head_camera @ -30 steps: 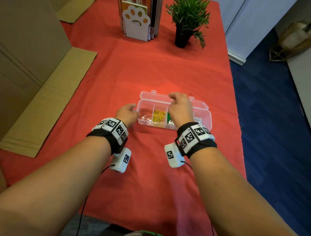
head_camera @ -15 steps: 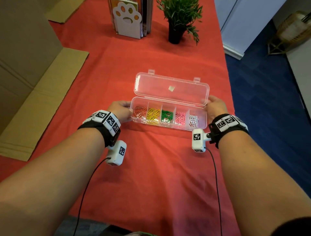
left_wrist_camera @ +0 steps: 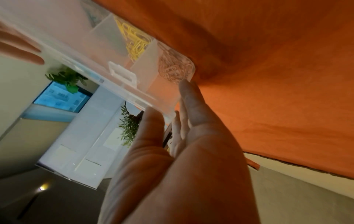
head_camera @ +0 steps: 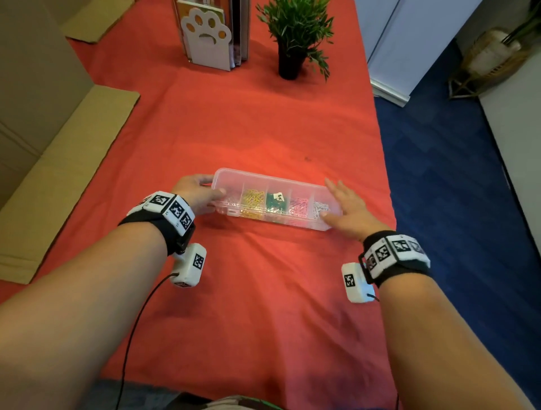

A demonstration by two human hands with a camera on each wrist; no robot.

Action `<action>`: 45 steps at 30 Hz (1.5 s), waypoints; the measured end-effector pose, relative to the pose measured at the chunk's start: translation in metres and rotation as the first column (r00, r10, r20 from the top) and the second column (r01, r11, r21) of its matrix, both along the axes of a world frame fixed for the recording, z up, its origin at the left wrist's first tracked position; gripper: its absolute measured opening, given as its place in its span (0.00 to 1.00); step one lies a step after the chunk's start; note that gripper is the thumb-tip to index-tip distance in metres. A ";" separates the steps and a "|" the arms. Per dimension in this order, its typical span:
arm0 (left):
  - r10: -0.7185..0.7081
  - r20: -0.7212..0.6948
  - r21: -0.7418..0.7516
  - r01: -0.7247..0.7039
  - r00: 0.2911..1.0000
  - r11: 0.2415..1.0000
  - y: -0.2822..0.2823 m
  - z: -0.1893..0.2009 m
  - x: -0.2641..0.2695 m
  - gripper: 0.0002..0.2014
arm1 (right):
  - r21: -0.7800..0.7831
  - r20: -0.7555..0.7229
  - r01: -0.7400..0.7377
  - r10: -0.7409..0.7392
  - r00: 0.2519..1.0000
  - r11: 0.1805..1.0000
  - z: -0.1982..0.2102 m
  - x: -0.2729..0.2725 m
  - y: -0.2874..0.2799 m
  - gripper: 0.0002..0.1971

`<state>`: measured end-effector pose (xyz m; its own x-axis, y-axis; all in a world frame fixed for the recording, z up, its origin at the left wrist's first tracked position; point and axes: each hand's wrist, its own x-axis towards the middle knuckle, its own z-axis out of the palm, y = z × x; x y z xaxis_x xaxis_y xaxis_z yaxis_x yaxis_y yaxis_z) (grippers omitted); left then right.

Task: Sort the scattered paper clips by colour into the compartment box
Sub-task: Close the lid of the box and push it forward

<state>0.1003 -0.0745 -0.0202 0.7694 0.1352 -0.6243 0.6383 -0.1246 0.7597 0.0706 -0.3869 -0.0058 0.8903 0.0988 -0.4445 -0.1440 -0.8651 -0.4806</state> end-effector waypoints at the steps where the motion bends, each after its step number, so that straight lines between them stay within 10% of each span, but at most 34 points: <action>1: -0.009 0.014 0.032 0.009 1.000 0.999 -0.001 0.000 -0.001 0.23 | -0.133 -0.047 -0.070 0.064 0.997 0.989 -0.002 -0.002 0.007 0.41; 14: -0.011 0.073 0.199 -0.004 0.997 0.980 -0.011 0.001 -0.004 0.22 | -0.572 0.028 -0.119 0.164 0.986 0.811 -0.014 -0.016 0.037 0.44; 25: -0.047 0.090 0.239 0.024 0.995 0.971 -0.009 0.003 -0.005 0.23 | -0.397 0.193 -0.188 0.282 0.940 0.898 -0.022 -0.014 0.152 0.40; 45: -0.134 0.126 0.305 0.090 0.983 0.948 -0.004 -0.001 -0.008 0.24 | -0.443 0.200 -0.107 0.215 0.956 0.890 -0.026 -0.019 0.165 0.36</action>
